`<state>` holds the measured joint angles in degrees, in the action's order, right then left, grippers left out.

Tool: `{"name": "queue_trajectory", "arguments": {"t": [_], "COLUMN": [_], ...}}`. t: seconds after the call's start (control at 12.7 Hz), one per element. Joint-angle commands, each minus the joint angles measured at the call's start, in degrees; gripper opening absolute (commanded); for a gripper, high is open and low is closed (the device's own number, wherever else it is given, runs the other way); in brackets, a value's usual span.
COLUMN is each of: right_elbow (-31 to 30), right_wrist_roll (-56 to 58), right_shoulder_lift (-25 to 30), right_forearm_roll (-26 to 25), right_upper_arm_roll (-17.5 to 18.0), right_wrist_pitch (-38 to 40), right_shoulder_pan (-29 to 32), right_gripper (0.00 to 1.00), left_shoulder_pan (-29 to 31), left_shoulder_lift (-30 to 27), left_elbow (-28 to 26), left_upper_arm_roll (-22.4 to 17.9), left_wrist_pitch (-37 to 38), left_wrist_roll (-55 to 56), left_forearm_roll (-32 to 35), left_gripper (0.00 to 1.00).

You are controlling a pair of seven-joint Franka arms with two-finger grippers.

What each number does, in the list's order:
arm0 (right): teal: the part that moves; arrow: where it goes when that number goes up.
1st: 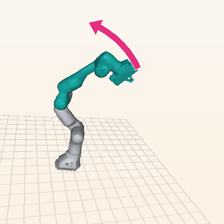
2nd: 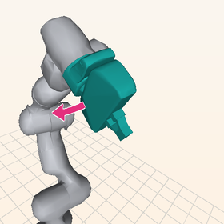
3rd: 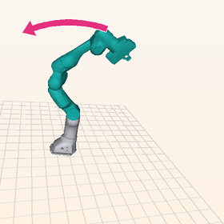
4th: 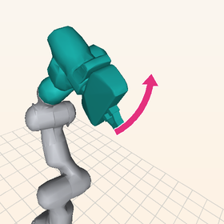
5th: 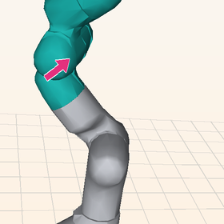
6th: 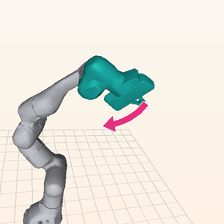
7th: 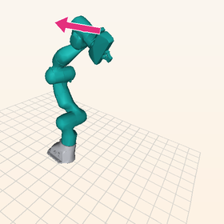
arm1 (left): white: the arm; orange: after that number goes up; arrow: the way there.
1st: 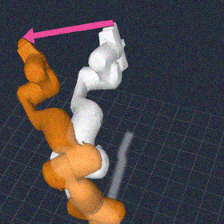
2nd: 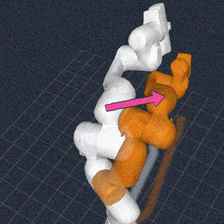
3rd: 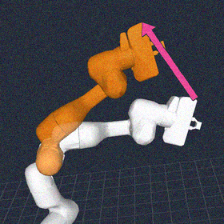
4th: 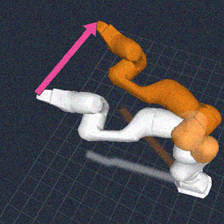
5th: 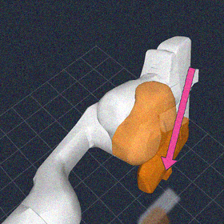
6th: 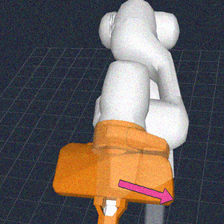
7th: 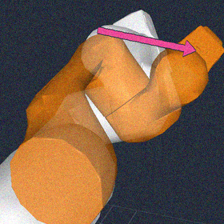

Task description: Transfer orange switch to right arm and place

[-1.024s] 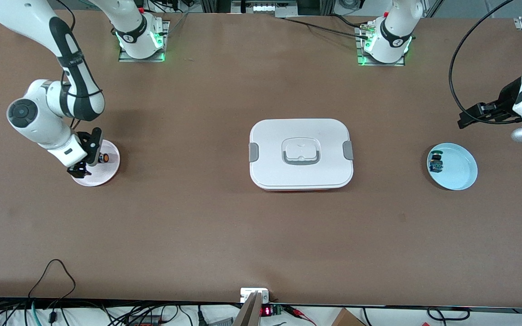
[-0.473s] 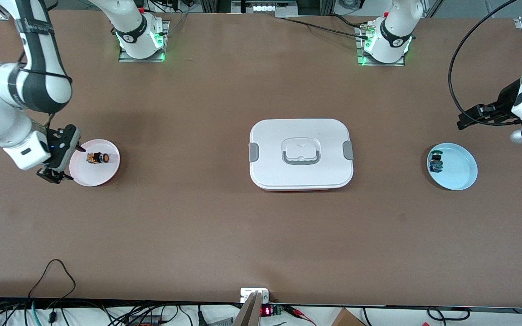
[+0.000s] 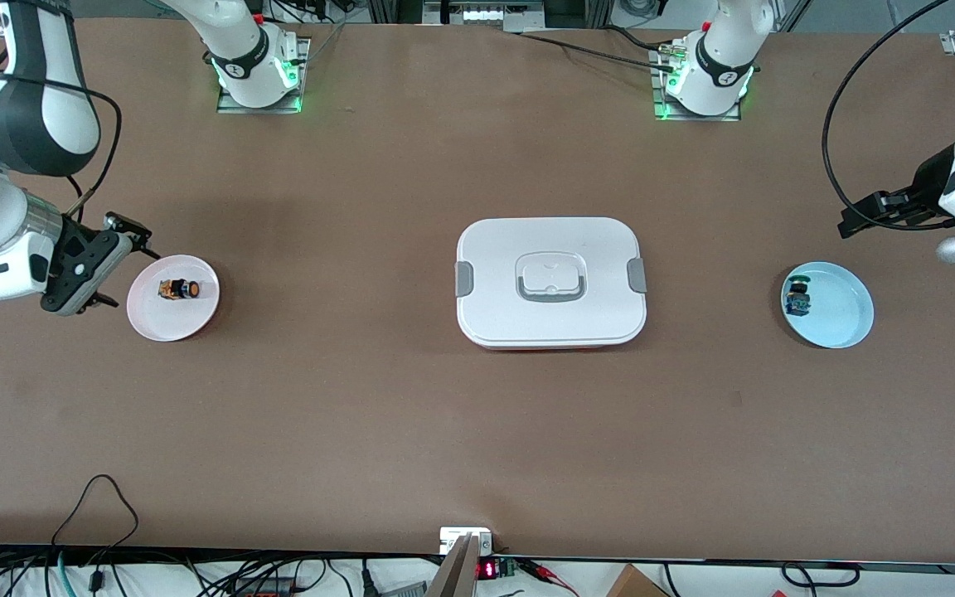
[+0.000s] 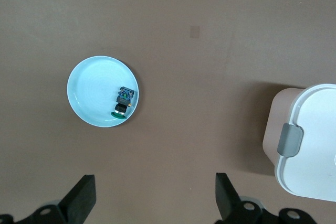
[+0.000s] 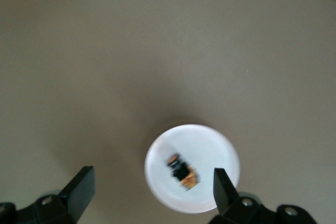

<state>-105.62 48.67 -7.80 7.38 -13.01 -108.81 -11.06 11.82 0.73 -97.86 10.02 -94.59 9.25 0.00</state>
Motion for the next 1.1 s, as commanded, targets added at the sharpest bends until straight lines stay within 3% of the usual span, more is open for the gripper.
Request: {"name": "queue_trajectory", "arguments": {"t": [0.0,0.24,0.47,0.79,1.02], "right_elbow": [0.2,1.6,4.1,8.8,11.7], "right_wrist_roll": [-19.8,-37.1,-42.5,-38.7,-47.0], "right_shoulder_lift": [1.1,1.8,2.8,3.5,3.6], "right_forearm_roll": [0.1,0.0,-0.5,-9.7,-9.7], "right_upper_arm_roll": [0.0,0.0,0.1,-0.7,-0.6], "right_wrist_pitch": [7.1,15.1,21.0,16.1,15.6], "right_shoulder_pan": [-1.2,-1.8,-2.3,-1.7,-1.2], "right_gripper": [1.0,1.0,1.0,1.0,1.0], "left_shoulder_pan": [0.4,0.7,0.8,0.9,1.2], "left_shoulder_lift": [0.7,0.7,0.8,0.8,1.1], "left_elbow": [1.7,1.9,1.9,1.9,1.9], "left_upper_arm_roll": [0.0,-0.5,-0.5,-0.6,-0.5], "left_wrist_pitch": [0.8,0.6,0.5,0.5,0.4], "left_wrist_roll": [0.3,0.0,0.0,-0.2,-0.2], "left_forearm_roll": [-1.1,-2.4,-3.2,-3.2,-3.2], "left_gripper": [1.0,1.0,1.0,1.0,1.0]}}
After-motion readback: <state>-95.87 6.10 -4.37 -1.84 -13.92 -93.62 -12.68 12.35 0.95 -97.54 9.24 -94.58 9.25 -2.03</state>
